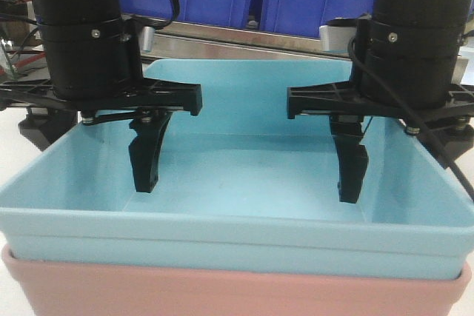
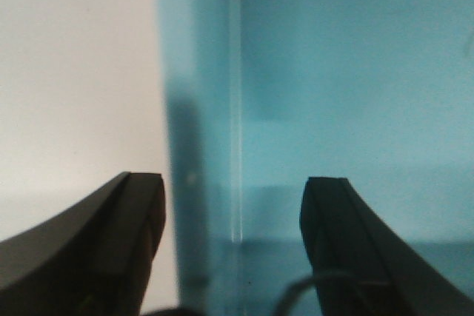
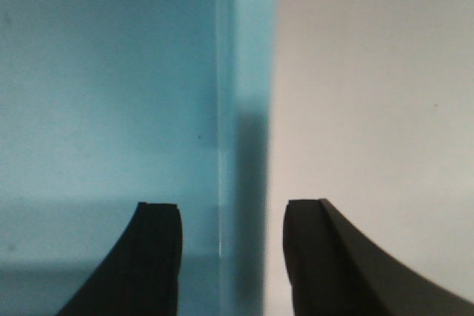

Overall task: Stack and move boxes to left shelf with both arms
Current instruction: 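Close both grippers on the stacked bin walls and lift the stack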

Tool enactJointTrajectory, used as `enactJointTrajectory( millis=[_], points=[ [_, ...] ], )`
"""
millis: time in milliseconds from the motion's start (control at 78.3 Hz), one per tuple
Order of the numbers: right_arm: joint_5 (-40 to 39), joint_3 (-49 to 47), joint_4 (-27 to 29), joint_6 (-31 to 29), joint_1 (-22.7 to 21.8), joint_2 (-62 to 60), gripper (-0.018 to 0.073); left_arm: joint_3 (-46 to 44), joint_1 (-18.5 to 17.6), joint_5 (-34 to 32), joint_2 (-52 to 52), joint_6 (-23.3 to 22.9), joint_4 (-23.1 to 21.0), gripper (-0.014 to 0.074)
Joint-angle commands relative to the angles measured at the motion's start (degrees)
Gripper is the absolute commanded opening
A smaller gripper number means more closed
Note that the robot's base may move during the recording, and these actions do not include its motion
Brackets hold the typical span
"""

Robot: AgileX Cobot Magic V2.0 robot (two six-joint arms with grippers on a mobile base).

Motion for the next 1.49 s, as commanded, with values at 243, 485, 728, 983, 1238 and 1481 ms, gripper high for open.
enactJointTrajectory(
  millis=[243, 485, 728, 983, 1238, 1481],
  points=[
    [-1.0, -1.3, 0.2, 0.0, -0.1, -1.7, 0.0101, -1.2, 0.0, -0.3, -2.7, 0.0, -0.4, -0.0017],
    [-1.5, -1.3, 0.2, 0.0, -0.1, -1.7, 0.0055, -1.2, 0.0, -0.2, -2.7, 0.0, -0.4, -0.0003],
    [-1.5, -1.3, 0.2, 0.0, -0.1, -1.7, 0.0055, -1.2, 0.0, 0.0, -2.7, 0.0, -0.8, -0.0003],
    [0.1, -1.4, 0.2, 0.0, -0.1, -1.9, 0.0055, -2.0, 0.0, 2.3, -2.7, -0.2, -2.4, -0.0003],
    [5.6, -7.4, -0.6, 0.0, -0.1, -4.1, 0.0055, -6.5, -0.4, 9.0, -3.9, -4.8, -2.4, -0.0003],
    [11.1, -9.0, -0.6, 0.0, 0.0, -9.9, 0.0055, -6.5, -2.3, 14.3, -11.4, -9.5, -1.2, -0.0002]
  ],
)
